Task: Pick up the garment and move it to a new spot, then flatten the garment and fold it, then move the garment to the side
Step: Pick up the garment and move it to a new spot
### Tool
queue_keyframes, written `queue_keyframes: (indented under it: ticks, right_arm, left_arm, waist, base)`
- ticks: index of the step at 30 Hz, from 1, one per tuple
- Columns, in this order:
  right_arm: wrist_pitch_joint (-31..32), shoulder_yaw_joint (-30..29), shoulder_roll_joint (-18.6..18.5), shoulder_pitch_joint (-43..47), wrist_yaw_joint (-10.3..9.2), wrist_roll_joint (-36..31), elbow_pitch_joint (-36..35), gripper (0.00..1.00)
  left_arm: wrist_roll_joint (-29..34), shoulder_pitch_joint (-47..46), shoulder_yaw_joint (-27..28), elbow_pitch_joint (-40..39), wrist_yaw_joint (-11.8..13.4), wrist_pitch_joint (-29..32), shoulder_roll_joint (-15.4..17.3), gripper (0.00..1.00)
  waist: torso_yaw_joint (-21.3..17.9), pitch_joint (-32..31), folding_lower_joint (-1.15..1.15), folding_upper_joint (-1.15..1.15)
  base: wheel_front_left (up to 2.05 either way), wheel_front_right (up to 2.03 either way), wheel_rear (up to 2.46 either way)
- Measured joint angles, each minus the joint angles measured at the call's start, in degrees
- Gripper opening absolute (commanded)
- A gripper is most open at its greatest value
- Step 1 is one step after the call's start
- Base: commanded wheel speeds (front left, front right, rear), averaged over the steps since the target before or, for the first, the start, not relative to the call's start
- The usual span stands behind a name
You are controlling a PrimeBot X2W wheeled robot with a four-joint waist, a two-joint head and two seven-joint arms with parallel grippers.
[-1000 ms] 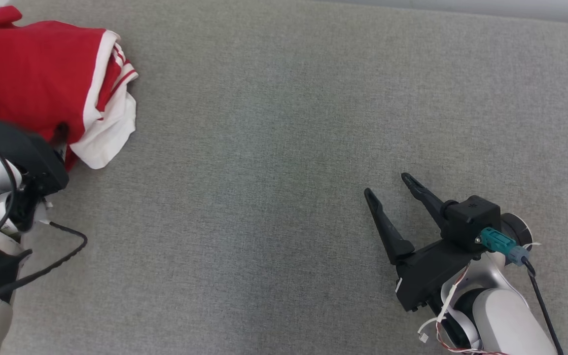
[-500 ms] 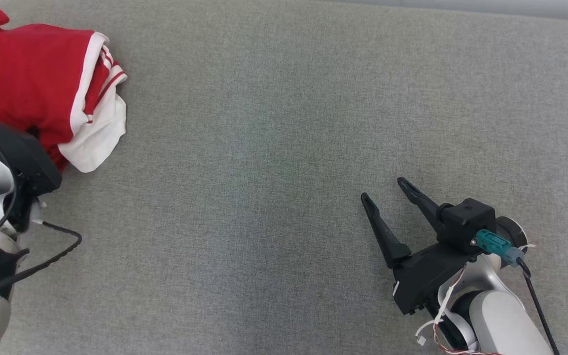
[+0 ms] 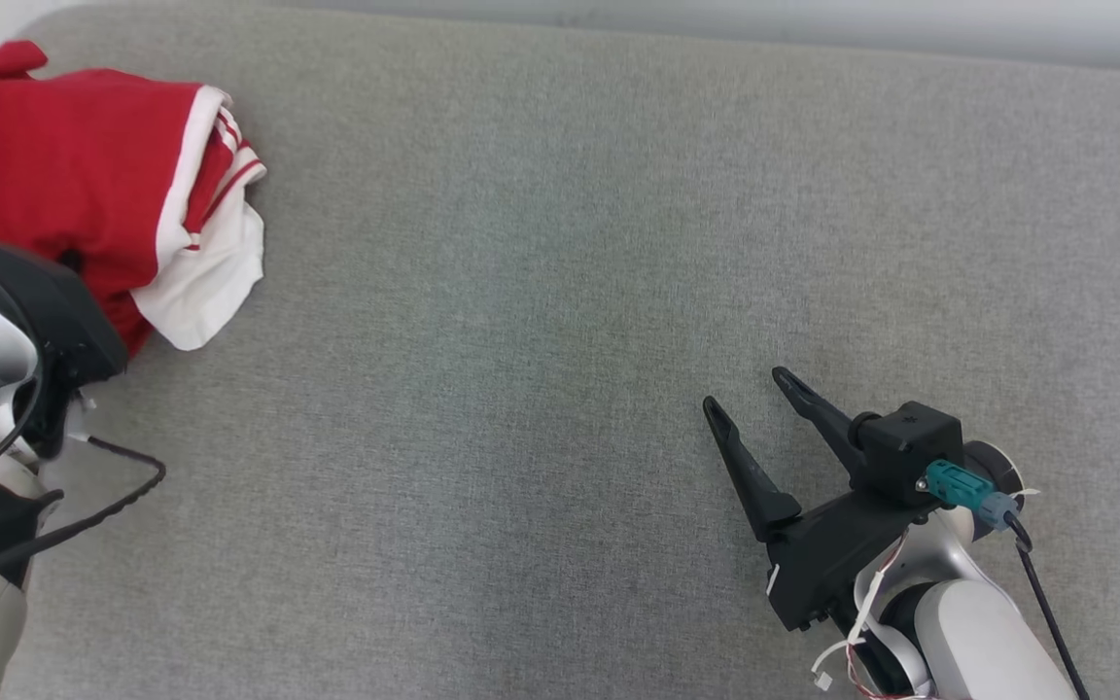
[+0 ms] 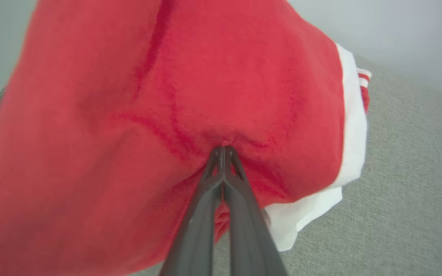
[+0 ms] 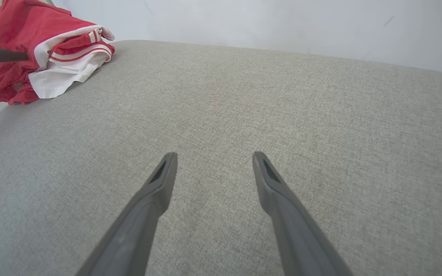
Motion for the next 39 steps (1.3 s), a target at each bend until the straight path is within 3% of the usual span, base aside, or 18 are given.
queue_keyframes:
  ticks: [12,22,39]
  right_arm:
    - [-1.59,1.03,0.00,1.12,0.00,2.66,3.38,1.00]
    - [-3.42,1.59,0.00,2.80,0.00,4.97,6.28,1.00]
    - [-5.14,0.59,-0.01,4.78,0.00,7.45,9.18,1.00]
  left_arm:
    - [1.27,-2.02,-1.65,-3.05,-0.34,-2.45,0.85,0.00]
    - [2.03,-2.08,-2.85,-10.16,-1.09,-4.92,0.97,0.00]
    - [2.44,-2.48,-9.32,-23.88,-2.82,0.77,-5.01,0.00]
  waist:
    - [0.95,-5.75,-0.01,0.00]
    - [0.24,-12.31,-0.01,-0.01]
    - [-8.26,-19.05,-0.01,-0.01]
  base:
    - [0.00,0.00,0.00]
    - [0.00,0.00,0.00]
    - [0.00,0.00,0.00]
